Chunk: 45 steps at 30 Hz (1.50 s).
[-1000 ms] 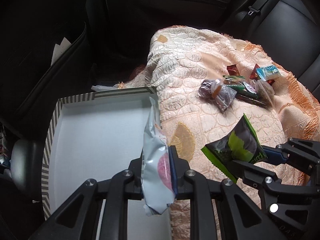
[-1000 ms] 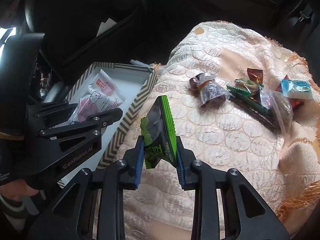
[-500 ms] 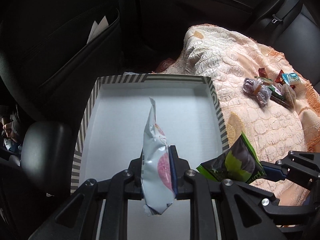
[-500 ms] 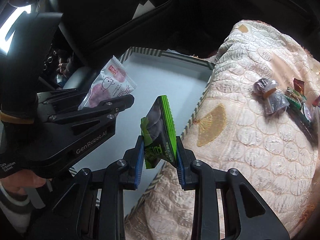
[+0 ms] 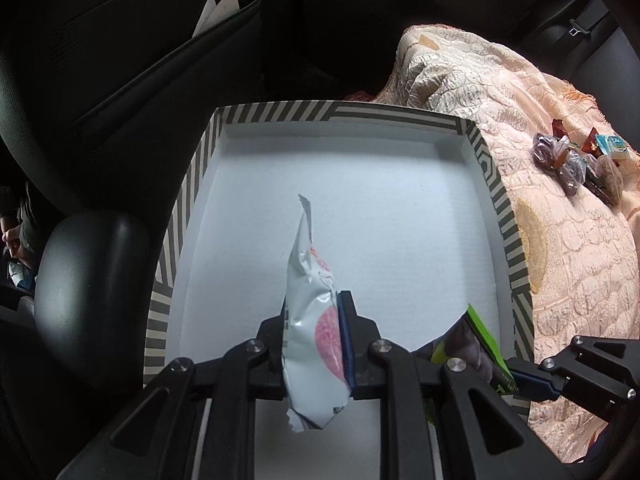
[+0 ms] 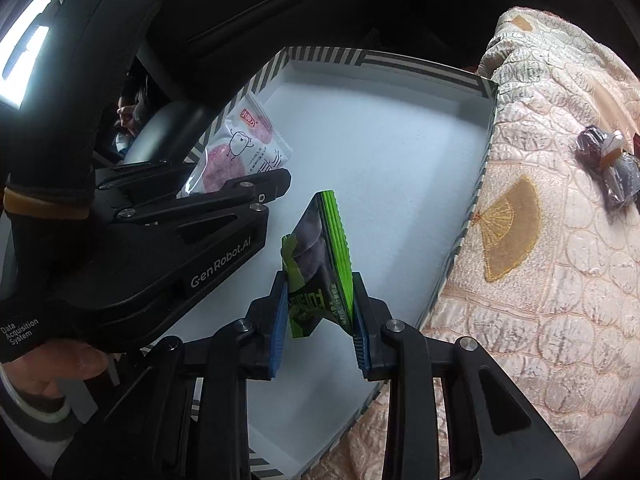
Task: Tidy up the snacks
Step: 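Carry both packets over the white box tray with both grippers, then open the left gripper over the tray while the right gripper releases the green packet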
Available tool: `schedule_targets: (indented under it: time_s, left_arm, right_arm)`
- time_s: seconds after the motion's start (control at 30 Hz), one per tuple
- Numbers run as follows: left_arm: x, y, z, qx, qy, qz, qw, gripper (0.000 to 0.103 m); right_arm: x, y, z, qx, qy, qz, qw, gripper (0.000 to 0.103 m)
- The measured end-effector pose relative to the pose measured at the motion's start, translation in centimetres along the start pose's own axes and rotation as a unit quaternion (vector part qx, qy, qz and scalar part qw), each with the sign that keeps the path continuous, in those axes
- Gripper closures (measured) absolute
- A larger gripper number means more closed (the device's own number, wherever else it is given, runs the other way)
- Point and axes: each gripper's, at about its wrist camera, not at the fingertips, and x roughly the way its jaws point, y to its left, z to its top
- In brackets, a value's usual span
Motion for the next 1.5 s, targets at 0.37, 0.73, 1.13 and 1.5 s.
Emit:
schedule_targets:
  time_s: [0.37, 0.73, 1.13, 1.5]
  left_arm:
    - [0.9, -0.3, -0.2, 0.002, -0.002, 0.017, 0.9999, 0.029]
    - [0.4, -0.3, 0.4, -0.014, -0.004, 0.019, 0.9997, 0.020]
    - [-1.9, 0.4, 0.9, -0.042, -0.017, 0.018, 0.9988, 0.016]
    - [-4.2, -0.9, 1.6, -0.055, -0.037, -0.001, 0.9978, 0.016]
  right_arm:
    - [2.8, 0.7, 0.1, -0.014, 0.012, -0.004, 1.000, 0.065]
    - [-0.2, -0.3, -0.1, -0.009, -0.019, -0.015, 1.000, 0.055]
    - [-2.7, -1.6, -0.2, -0.005, -0.033, -0.014, 0.999, 0.055]
    - [-6.2, -3.6, -1.7, 0.013, -0.052, -0.020, 0.998, 0.055]
